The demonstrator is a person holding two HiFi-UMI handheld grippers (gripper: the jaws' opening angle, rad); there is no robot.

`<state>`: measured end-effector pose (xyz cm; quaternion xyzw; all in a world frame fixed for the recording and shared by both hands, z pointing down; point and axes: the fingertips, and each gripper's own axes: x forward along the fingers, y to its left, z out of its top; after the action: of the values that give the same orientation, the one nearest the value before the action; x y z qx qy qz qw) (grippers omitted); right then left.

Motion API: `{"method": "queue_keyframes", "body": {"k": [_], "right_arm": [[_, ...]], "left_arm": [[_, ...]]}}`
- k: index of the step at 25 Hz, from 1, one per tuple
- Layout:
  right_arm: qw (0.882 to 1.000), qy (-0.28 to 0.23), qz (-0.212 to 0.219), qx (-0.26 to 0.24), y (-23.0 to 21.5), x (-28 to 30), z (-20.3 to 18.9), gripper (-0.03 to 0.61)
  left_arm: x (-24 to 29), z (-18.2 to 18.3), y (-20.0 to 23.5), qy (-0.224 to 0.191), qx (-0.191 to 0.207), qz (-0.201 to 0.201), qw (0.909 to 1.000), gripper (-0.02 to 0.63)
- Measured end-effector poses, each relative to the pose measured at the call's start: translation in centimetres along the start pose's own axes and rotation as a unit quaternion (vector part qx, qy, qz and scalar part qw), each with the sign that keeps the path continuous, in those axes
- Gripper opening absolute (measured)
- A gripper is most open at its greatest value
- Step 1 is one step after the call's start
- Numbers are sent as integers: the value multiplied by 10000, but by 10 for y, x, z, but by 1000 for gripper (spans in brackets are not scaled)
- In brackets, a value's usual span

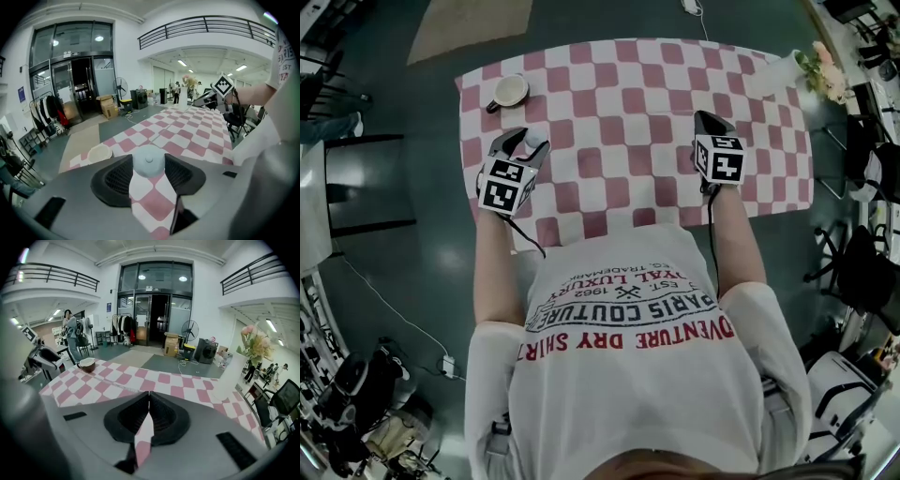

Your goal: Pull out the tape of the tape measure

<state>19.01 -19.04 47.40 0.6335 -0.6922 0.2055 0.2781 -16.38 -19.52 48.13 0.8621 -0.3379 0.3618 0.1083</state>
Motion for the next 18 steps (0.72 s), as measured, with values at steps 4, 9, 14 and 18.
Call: {"method": "queue_keyframes", "body": {"k": [4,9,14,18], "right_arm": [[9999,34,53,90,2,1,-6,32],[9996,-53,-262,59,-16,-2,-2,32],[9983,24,-515,267,-48,-8,-10,32],[9978,247,-539,287,-48,-1,-27,32]], "left_arm": [[-2,1,0,3,25,14,10000,230],[-1,-4,0,150,235,94,9996,230],[-7,-3,12,-12,-274,131,9995,230],[3,-4,9,126,-379,122,9991,230]]}}
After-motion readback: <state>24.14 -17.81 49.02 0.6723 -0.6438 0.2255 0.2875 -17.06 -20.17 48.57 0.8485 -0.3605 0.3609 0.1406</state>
